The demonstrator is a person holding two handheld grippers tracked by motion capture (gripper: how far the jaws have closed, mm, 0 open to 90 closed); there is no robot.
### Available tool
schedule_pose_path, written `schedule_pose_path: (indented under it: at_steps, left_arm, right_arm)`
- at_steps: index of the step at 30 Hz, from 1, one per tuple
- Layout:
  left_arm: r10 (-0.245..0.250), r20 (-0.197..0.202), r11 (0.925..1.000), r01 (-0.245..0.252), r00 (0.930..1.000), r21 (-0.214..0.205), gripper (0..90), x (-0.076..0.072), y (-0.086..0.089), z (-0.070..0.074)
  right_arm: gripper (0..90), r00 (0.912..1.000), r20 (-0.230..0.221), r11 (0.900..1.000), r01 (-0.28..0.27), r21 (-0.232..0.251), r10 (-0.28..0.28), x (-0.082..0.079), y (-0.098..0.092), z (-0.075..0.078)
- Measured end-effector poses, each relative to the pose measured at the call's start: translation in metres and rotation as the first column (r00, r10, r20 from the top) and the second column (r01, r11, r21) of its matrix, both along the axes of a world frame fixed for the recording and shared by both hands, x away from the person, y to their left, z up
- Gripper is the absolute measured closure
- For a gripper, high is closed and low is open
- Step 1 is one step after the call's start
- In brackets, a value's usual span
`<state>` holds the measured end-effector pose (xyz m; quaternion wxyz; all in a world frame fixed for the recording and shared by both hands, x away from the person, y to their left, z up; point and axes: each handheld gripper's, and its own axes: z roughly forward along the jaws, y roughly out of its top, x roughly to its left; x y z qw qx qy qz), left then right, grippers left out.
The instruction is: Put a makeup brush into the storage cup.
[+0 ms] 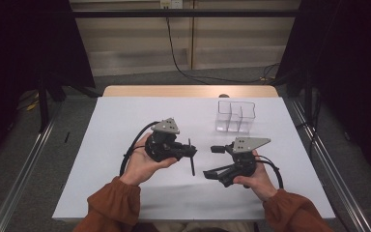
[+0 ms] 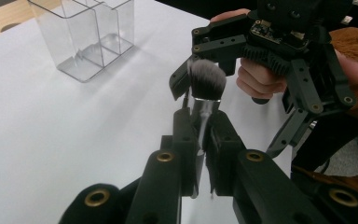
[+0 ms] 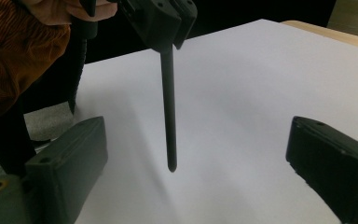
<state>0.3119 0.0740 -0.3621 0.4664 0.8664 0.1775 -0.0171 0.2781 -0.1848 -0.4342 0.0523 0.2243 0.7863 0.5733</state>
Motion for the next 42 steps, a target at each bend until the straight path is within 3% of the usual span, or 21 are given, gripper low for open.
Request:
schedule_pose_path:
  at_steps: [7,12,17,18,28,42]
  left_arm:
    - [-0.012,-0.005,0.9999,0.012,0.9999,-0.005,83.6,-0.002,-0.008,-0.003]
    - [-0.021,-0.012,0.9997,0.021,0.9997,-0.009,83.6,-0.002,-0.014,-0.004]
    - [-0.033,-0.013,0.9994,0.033,0.9994,-0.006,83.6,-0.003,-0.022,-0.004]
    - [-0.033,-0.012,0.9994,0.033,0.9994,-0.004,83.5,-0.003,-0.022,-0.004]
    - [-0.048,-0.017,0.9988,0.048,0.9987,0.007,83.5,-0.004,-0.028,-0.007]
    - [-0.049,-0.017,0.9988,0.049,0.9987,0.009,83.5,-0.002,-0.029,-0.009]
  right_arm:
    - [15.9,0.9998,-0.019,1.0000,-0.001,-0.004,0.001,0.000,0.007,0.000]
    - [33.2,0.9992,-0.028,0.9996,-0.027,-0.005,0.026,0.000,0.007,0.000]
    - [39.7,0.9990,-0.031,0.9994,-0.033,0.006,0.033,0.000,0.007,0.000]
    - [46.4,0.9983,-0.035,0.9989,-0.046,0.003,0.047,0.000,0.007,0.000]
    - [72.8,0.9965,-0.033,0.9971,-0.076,0.003,0.076,-0.001,0.008,-0.001]
    - [83.7,0.9970,-0.042,0.9979,-0.065,0.001,0.065,0.001,0.007,-0.003]
